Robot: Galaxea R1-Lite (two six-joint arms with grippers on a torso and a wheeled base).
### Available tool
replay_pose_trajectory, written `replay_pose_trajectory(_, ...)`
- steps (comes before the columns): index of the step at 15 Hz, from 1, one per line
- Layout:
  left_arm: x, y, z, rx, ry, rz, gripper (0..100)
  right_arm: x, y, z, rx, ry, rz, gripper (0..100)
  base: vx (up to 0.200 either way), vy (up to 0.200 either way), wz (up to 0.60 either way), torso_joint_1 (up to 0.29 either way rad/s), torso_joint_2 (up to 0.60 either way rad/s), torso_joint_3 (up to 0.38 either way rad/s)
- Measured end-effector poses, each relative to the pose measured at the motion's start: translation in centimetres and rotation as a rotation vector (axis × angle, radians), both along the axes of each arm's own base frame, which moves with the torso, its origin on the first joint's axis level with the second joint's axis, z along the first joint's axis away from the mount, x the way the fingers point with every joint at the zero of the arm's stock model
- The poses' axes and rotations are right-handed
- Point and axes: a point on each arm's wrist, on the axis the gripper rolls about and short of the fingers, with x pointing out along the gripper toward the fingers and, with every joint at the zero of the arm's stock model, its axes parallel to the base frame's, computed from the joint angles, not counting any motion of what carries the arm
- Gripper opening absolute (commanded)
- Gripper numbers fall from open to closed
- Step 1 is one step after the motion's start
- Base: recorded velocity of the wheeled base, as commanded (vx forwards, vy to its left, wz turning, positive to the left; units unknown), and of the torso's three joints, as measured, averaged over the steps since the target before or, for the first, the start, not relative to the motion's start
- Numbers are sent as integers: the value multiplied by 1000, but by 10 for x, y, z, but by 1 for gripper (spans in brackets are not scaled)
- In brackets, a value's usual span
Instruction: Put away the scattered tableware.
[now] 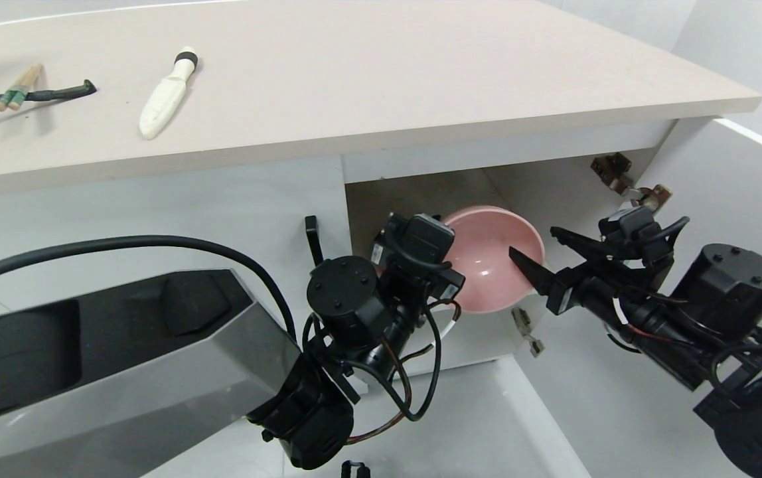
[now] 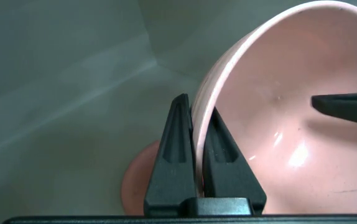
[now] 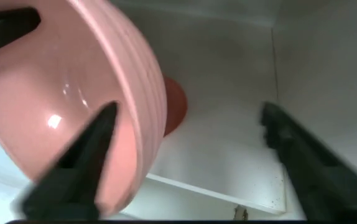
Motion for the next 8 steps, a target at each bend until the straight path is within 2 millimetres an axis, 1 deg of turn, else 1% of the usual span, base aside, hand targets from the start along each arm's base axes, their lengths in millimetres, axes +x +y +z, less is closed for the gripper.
replay_pose_trajectory(4,0,-2,-1,-4,2,-5,0,-2,3,-1,-1,5,10,0,0,0,0,0,0,0)
replay_pose_trajectory(5,0,-2,-1,-5,3,-6,100,-2,5,-1,0,4,17,0,0,0,0,0,0,0)
replay_pose_trajectory(8,-4,-4,-3,11,4,-14,100,-2,7,0,0,0,22,0,0,0,0,0,0,0)
